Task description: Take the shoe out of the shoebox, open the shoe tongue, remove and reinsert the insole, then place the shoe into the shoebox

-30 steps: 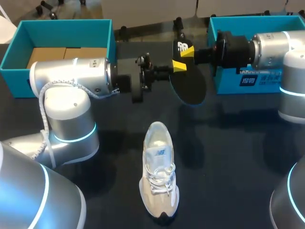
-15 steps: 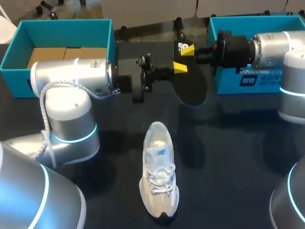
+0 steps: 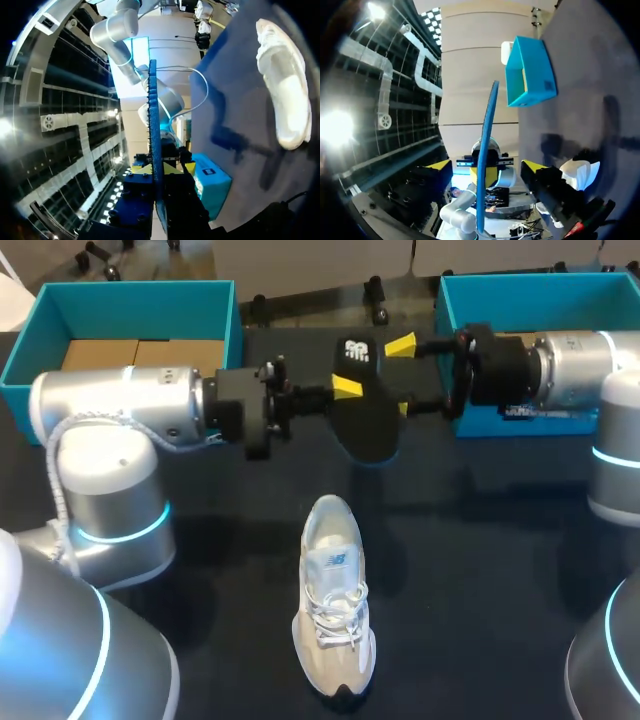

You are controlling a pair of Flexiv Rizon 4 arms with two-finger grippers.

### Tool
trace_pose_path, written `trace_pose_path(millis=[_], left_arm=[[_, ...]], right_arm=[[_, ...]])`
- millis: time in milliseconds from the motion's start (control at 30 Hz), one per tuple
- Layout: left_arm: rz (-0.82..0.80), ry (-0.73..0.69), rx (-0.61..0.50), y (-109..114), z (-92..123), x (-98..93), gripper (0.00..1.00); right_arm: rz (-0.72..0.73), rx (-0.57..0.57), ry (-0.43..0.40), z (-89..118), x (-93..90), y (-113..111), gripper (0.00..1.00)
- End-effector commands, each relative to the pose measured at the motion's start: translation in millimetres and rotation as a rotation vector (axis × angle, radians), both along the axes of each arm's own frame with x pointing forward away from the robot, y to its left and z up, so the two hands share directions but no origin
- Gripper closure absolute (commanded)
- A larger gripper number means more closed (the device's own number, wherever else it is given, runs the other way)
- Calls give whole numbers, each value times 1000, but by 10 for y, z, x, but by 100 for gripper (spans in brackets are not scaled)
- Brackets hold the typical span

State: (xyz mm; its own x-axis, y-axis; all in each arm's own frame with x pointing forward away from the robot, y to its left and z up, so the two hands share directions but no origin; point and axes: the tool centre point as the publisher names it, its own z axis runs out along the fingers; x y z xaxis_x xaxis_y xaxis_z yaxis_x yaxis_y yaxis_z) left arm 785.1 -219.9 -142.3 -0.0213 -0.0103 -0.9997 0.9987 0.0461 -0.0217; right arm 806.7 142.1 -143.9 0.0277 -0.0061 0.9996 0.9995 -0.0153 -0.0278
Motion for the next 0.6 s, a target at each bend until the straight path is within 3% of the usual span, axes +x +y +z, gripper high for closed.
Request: trace_pose_path(millis=[33,200,400,600], left_arm=[[-6,45,23,411,54,-206,100],[21,219,49,598,75,-326,100],[66,568,118,763,38,-417,100],[71,995,86,867,93,-473,100]], right_arm=[[-14,1,0,-35,-131,-5,0],[-24,-6,2,-54,-171,-14,0],[-24,-6,2,-54,-171,-14,0],[-24,-6,2,-54,-171,-14,0]])
